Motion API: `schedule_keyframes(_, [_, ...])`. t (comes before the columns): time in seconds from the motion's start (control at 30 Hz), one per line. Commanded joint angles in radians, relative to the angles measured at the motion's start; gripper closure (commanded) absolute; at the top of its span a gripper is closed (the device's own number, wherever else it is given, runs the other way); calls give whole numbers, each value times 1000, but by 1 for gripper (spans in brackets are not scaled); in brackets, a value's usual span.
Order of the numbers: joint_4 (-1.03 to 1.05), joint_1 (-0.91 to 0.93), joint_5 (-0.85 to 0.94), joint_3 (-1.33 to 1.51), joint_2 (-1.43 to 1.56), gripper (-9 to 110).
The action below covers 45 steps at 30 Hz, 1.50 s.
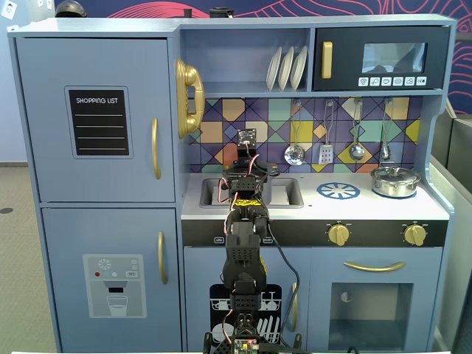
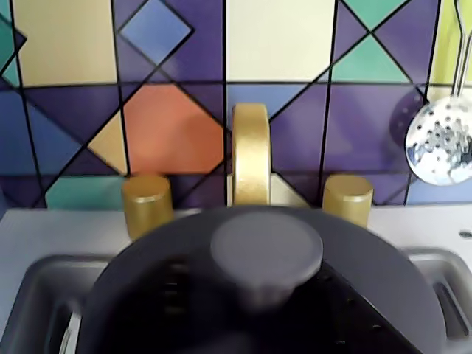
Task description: Pick up the lid from the counter and put it on the gray recipient
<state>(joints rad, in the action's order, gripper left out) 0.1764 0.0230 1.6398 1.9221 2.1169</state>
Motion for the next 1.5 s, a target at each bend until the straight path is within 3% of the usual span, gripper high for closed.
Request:
schedule_keyframes(0.0, [169, -12, 23, -80, 94, 86])
schedule_keyframes(0.23, [680, -32, 44, -242, 348, 93])
schedule_keyframes(0.33, [884, -17, 94, -229, 472, 97])
schedule_keyframes(0.5, [1104, 6, 32, -100, 629, 101])
schedule_keyframes(0.8, [1109, 21, -44, 391, 834, 101])
schedule_keyframes(0.97, [954, 14, -109, 709, 896, 101])
schedule_keyframes(1.1, [902, 12, -37, 937, 922, 101])
schedule_keyframes(1.37, [1281, -2, 35, 1078, 1060, 101])
schedule_keyframes(1.47, [1344, -41, -40, 1080, 1060, 99])
